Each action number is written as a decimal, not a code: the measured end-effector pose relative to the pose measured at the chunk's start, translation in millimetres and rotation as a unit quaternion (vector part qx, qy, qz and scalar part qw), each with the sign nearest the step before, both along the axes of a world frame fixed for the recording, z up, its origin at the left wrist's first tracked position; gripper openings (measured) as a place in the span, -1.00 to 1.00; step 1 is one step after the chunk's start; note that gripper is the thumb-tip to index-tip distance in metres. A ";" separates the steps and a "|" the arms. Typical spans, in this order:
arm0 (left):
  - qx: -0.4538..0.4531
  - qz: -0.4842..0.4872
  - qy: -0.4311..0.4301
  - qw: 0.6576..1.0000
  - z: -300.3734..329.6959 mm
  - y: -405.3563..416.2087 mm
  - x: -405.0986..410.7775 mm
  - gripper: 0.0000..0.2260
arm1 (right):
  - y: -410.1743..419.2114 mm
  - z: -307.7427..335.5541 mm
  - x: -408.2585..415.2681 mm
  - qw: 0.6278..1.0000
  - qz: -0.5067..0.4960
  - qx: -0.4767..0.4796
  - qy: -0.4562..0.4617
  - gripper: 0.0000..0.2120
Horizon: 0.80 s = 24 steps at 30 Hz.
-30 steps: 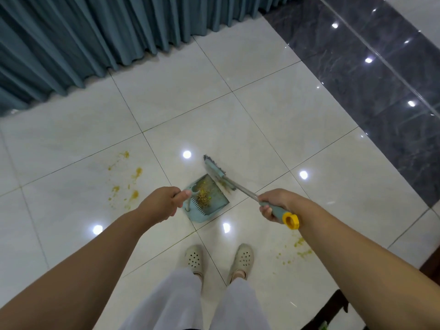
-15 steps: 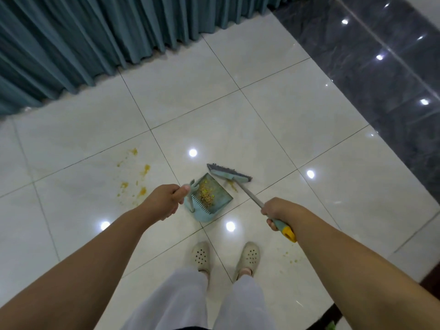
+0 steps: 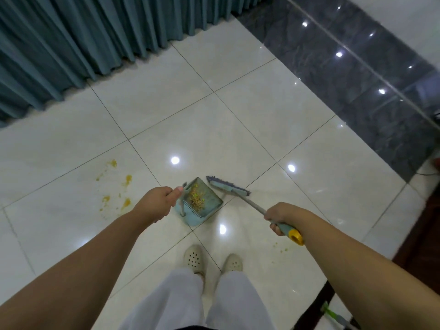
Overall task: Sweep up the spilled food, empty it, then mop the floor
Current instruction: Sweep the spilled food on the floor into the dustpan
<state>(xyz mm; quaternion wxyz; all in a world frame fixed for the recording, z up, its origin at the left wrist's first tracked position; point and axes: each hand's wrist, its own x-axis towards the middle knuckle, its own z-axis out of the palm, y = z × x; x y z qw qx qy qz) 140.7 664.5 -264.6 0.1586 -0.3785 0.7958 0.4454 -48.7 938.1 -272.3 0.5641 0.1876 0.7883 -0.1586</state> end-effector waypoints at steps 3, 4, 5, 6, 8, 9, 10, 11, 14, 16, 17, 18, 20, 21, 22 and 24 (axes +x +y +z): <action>-0.009 -0.003 -0.008 1.000 0.9 5.4 0.9 -0.52 | 8.0 10.5 -5.7 0.999 -0.048 -0.024 0.009 -0.88; -0.011 -0.001 -0.009 1.000 0.9 7.4 1.2 -0.53 | 9.0 11.6 -9.1 0.997 -0.065 -0.032 0.010 -0.87; -0.015 0.003 -0.012 1.000 1.0 9.5 1.4 -0.53 | 9.2 11.3 -13.2 0.996 -0.078 -0.039 0.007 -0.87; -0.020 0.006 -0.015 1.000 1.0 11.7 1.4 -0.53 | 8.6 10.1 -17.7 0.995 -0.089 -0.045 0.002 -0.86; -0.037 -0.001 -0.027 0.999 1.2 16.2 0.7 -0.54 | 5.8 5.3 -25.0 0.992 -0.115 -0.056 -0.006 -0.83; -0.045 -0.008 -0.032 0.998 1.1 18.3 0.2 -0.55 | 4.7 1.7 -26.9 0.990 -0.125 -0.061 -0.009 -0.82; -0.050 -0.014 -0.036 0.998 1.0 20.1 -0.2 -0.55 | 4.5 -2.5 -27.0 0.989 -0.132 -0.065 -0.013 -0.81; -0.052 -0.018 -0.037 0.998 0.8 21.7 0.0 -0.56 | 4.4 -6.7 -24.6 0.989 -0.133 -0.065 -0.020 -0.81; -0.052 -0.020 -0.039 0.998 2.0 23.4 0.8 -0.56 | 8.8 -17.2 -8.2 0.992 -0.106 -0.055 -0.044 -0.85; -0.059 -0.024 -0.040 0.997 3.8 24.8 -0.9 -0.56 | 16.8 -19.2 2.7 0.993 -0.086 -0.056 -0.054 -0.87; -0.064 -0.027 -0.042 0.997 4.6 26.2 -1.6 -0.55 | 21.3 -17.8 7.3 0.993 -0.084 -0.058 -0.061 -0.87; -0.068 -0.028 -0.043 0.996 4.8 28.0 -1.8 -0.55 | 25.7 -14.6 11.2 0.991 -0.088 -0.062 -0.074 -0.88; -0.075 -0.024 -0.042 0.996 4.6 32.1 -0.1 -0.54 | 33.5 -6.2 16.8 0.986 -0.105 -0.080 -0.106 -0.91; -0.079 -0.021 -0.038 0.996 4.4 33.9 1.8 -0.54 | 37.0 -2.3 18.6 0.983 -0.109 -0.091 -0.120 -0.94; -0.084 -0.018 -0.034 0.996 4.5 35.5 3.6 -0.54 | 40.8 1.4 19.9 0.981 -0.107 -0.100 -0.128 -0.95; -0.093 -0.018 -0.025 0.995 5.8 38.3 7.2 -0.54 | 47.4 8.4 20.6 0.980 -0.097 -0.110 -0.131 -0.94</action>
